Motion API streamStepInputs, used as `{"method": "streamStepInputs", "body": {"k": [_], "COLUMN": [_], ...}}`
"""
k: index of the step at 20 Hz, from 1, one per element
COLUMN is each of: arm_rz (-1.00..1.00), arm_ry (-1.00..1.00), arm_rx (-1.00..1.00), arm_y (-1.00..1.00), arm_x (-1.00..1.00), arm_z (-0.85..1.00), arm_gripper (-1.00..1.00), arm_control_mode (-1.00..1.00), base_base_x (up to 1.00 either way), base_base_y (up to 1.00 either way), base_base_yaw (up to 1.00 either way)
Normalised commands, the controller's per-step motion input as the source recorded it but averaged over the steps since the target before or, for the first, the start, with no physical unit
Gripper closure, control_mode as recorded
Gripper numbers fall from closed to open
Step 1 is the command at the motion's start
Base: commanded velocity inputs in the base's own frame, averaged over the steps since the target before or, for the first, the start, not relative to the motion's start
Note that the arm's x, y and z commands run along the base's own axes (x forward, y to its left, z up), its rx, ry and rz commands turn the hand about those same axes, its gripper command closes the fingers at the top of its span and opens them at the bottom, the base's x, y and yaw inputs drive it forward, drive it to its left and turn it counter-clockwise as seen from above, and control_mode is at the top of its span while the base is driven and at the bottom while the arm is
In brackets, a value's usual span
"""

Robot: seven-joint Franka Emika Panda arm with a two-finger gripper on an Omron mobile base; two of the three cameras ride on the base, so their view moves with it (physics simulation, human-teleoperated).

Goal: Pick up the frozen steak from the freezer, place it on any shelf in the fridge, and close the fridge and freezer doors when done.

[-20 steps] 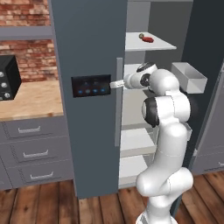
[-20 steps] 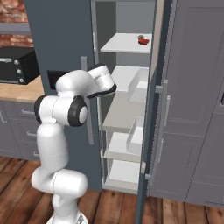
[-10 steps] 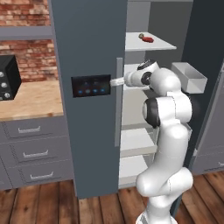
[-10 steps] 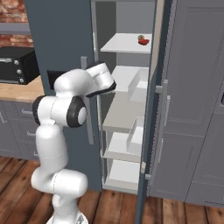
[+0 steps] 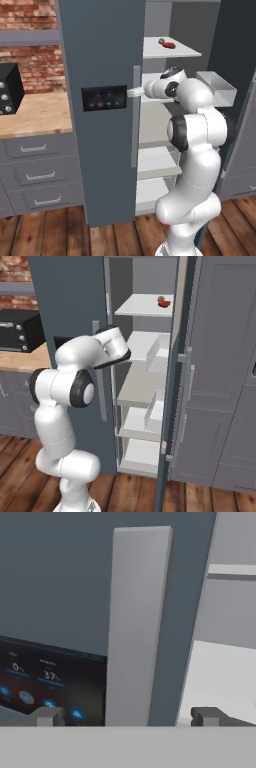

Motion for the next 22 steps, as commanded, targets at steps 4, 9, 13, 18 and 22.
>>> {"method": "streamStepInputs", "body": {"k": [4,9,13,18,22], "arm_rz": [0.0,-0.04,-0.05,-0.05,-0.05], "arm_ry": [0.0,0.0,0.0,0.0,0.0], "arm_rx": [0.0,0.0,0.0,0.02,0.06], "arm_y": [0.0,0.0,0.0,0.01,0.06], "arm_x": [-0.71,-0.72,-0.78,-0.99,-1.0], "arm_z": [0.3,0.6,0.84,0.97,0.95], "arm_gripper": [-1.0,-1.0,-1.0,-1.0,-1.0], "arm_control_mode": [-1.0,-1.0,-1.0,-1.0,-1.0], "base_base_x": [0.0,0.0,0.0,0.0,0.0], "base_base_y": [0.0,0.0,0.0,0.0,0.0], "base_base_yaw": [0.0,0.0,0.0,0.0,0.0]}}
